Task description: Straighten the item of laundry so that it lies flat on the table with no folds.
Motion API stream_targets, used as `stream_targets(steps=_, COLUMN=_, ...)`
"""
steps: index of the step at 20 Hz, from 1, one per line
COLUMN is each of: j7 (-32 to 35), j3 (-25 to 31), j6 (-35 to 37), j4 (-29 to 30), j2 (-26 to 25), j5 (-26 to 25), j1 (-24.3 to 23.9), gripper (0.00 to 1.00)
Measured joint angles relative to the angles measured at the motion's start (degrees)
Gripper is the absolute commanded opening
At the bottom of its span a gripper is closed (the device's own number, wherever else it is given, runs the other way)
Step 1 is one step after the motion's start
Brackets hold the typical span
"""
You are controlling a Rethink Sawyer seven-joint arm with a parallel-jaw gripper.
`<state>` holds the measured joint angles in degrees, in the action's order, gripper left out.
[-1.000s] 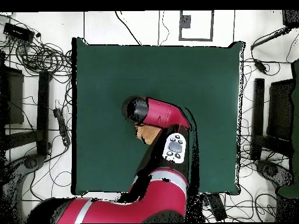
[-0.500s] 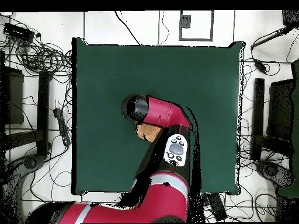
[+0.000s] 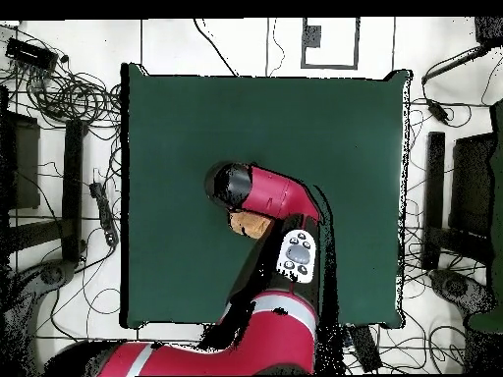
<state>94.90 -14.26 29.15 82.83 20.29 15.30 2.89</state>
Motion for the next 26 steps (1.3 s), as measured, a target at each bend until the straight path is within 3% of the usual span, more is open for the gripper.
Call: stream_targets(steps=26, j7=0.00, j3=0.03, j6=-3.74, j4=1.31, j2=-1.87, j5=3.30, j1=-0.07, gripper=1.00)
